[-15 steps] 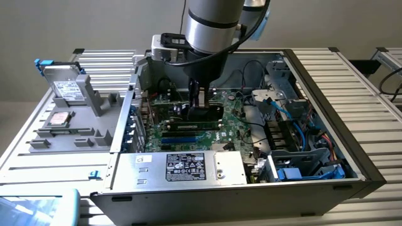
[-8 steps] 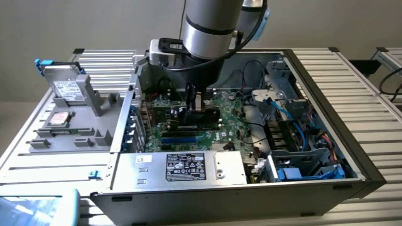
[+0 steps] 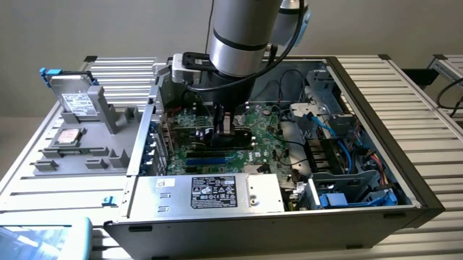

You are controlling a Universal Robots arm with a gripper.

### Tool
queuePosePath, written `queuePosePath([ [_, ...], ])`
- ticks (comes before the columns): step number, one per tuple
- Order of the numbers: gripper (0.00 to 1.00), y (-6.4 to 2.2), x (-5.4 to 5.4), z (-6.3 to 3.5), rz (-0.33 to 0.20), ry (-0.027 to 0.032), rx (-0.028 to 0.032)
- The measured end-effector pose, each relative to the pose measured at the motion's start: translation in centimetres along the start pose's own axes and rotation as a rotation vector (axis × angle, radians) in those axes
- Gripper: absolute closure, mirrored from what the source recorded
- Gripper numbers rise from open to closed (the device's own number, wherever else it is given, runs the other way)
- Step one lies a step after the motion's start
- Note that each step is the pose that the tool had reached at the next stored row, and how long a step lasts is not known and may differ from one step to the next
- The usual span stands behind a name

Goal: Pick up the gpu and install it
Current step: 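Insert the gpu into the slot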

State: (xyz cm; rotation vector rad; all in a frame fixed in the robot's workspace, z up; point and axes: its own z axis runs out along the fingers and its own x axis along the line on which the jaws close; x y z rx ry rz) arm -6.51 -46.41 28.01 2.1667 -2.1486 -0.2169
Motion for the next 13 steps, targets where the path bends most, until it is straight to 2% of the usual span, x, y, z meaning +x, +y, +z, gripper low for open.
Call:
queuePosePath([
  [9,0.71,0.27,0.3,0.92,0.0,-0.0002,-0.0045],
  [13,0.71,0.37,0.3,1.19,0.0,0.0,-0.0106],
])
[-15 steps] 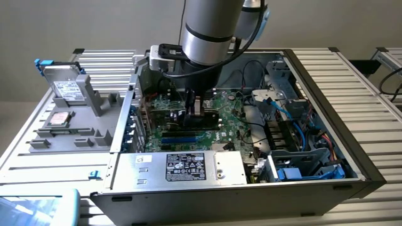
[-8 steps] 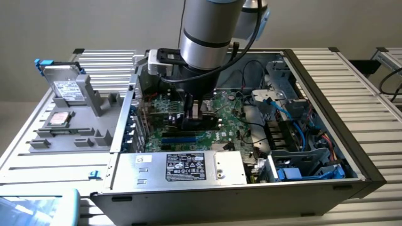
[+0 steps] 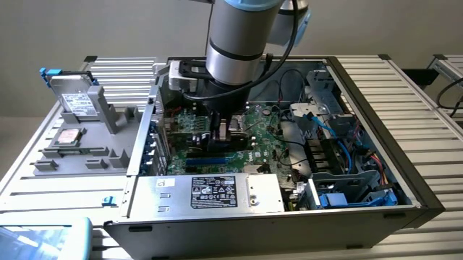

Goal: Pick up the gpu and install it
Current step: 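Insert the gpu into the slot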

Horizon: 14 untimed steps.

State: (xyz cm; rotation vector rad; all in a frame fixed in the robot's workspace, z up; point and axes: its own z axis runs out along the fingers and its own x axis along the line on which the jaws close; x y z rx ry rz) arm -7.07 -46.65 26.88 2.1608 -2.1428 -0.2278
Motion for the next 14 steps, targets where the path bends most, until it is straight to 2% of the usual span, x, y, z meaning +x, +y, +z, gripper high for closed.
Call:
queuePosePath([
  [7,0.71,0.29,0.0,1.09,0.0,-0.0001,-0.0011],
  [14,0.71,0.47,0.1,1.71,0.0,-0.0001,-0.001],
])
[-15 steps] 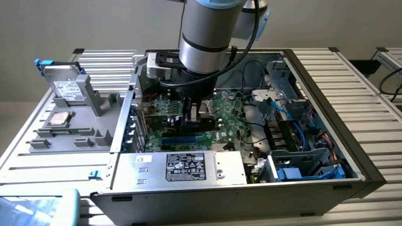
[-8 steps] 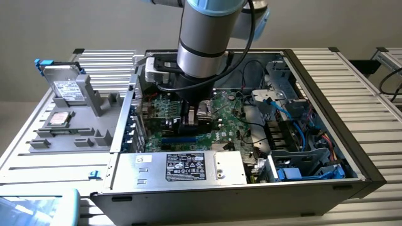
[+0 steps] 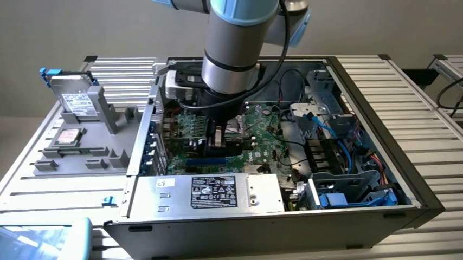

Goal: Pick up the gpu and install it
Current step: 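Insert the gpu into the slot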

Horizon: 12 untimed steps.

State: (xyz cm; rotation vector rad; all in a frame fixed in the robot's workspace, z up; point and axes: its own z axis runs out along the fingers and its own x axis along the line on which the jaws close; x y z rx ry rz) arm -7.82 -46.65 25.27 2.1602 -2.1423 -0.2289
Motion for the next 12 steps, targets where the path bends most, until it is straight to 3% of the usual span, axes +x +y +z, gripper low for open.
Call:
queuePosePath([
  [12,0.71,0.27,-0.12,0.26,0.0,0.0008,-0.0001],
])
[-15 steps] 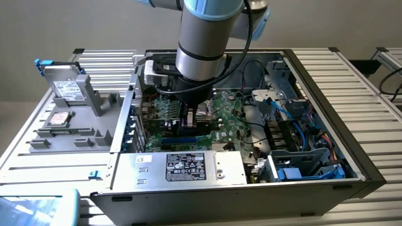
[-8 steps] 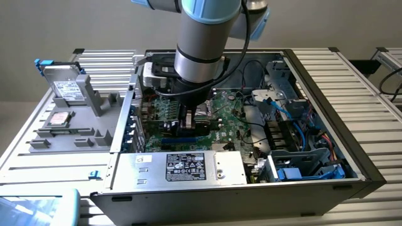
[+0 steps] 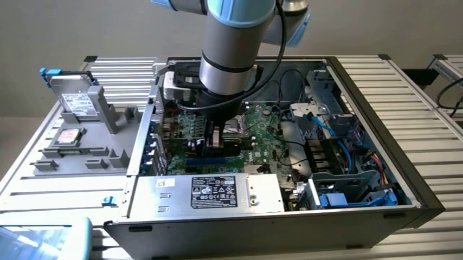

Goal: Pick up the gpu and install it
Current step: 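Insert the gpu into the slot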

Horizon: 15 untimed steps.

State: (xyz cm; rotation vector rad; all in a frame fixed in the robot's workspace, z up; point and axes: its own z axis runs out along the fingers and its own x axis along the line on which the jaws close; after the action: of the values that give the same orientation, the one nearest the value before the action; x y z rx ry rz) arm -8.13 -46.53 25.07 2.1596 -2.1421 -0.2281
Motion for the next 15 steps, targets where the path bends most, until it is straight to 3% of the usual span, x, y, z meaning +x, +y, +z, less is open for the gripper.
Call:
queuePosePath([
  [15,0.71,0.15,0.01,0.44,0.017,-0.003,0.0008],
])
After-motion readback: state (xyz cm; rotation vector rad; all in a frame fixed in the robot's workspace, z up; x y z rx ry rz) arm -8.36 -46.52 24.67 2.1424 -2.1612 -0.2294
